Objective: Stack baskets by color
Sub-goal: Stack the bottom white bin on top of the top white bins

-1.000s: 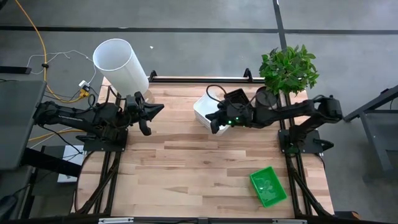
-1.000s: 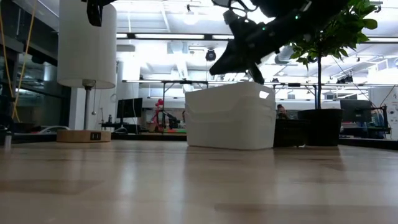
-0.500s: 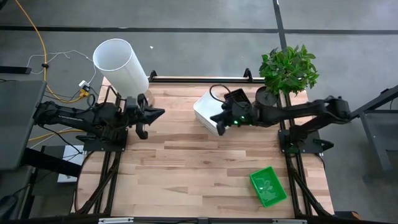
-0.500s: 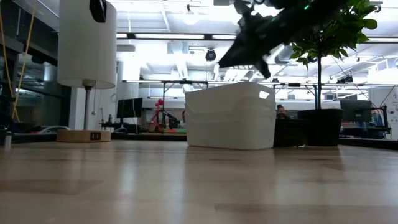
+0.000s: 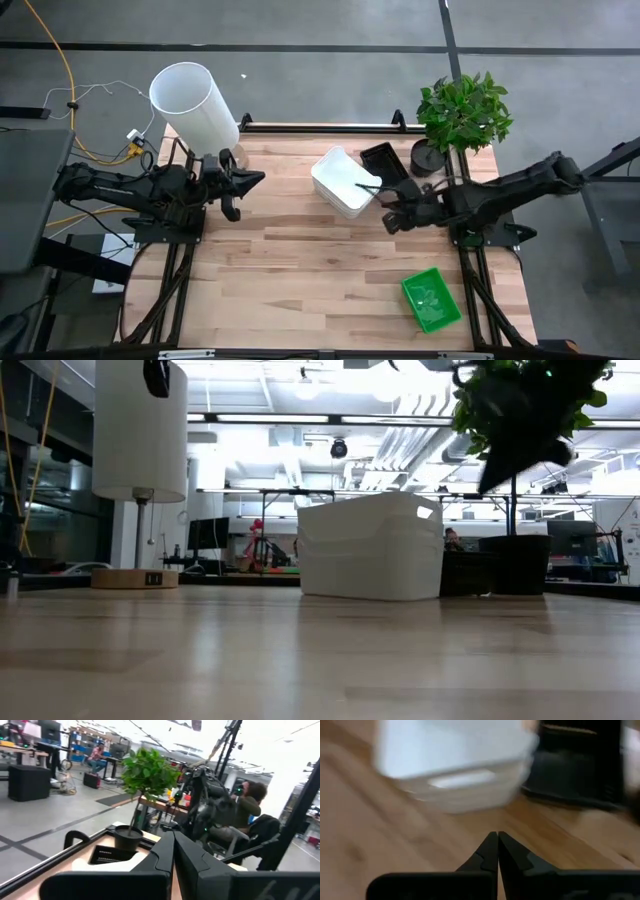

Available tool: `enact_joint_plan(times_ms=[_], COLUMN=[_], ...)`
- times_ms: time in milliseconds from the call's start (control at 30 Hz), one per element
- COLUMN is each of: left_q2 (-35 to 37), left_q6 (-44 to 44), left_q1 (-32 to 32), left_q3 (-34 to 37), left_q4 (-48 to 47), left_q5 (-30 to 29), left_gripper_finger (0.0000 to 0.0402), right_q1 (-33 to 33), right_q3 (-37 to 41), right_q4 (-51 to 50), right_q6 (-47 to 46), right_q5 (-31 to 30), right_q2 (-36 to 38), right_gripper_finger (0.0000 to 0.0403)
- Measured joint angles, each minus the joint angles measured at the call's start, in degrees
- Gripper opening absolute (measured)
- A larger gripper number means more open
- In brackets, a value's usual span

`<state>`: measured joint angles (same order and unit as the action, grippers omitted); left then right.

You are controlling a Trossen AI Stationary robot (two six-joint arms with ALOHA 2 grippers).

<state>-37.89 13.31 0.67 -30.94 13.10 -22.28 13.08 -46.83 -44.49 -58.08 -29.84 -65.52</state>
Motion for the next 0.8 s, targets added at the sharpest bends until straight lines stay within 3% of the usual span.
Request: enact_joint_plan(times_ms=[100, 267, 500, 800], left_q2=[-0.04, -0.08, -0.08, 0.40], left_q6=[-0.52, -2.43, -2.55, -3.01], left_q1=[0.00, 0.02, 0.00, 0.00], left_q3=[0.00, 0.00, 0.00, 0.00], left_q4=[0.00, 0.08, 0.57, 0.52], left_q5=[-1.37, -5.66, -7.57, -6.77], left_gripper_finger=[0.0000, 0.0000, 0.0000, 0.0000], right_q1=[-0.20, -5.35, -10.07, -10.57], right_q3=[0.02, 0.02, 0.02, 0.04], right_q4=[-5.65, -4.63, 5.88, 22.02], right_q6=[-5.51, -7.95, -4.91, 1.61], right_q5=[-2.82, -5.31, -5.86, -2.80], right_q2=[-2.50, -9.30, -17.82, -20.95], right_gripper_finger=[0.0000, 0.0000, 0.0000, 0.0000])
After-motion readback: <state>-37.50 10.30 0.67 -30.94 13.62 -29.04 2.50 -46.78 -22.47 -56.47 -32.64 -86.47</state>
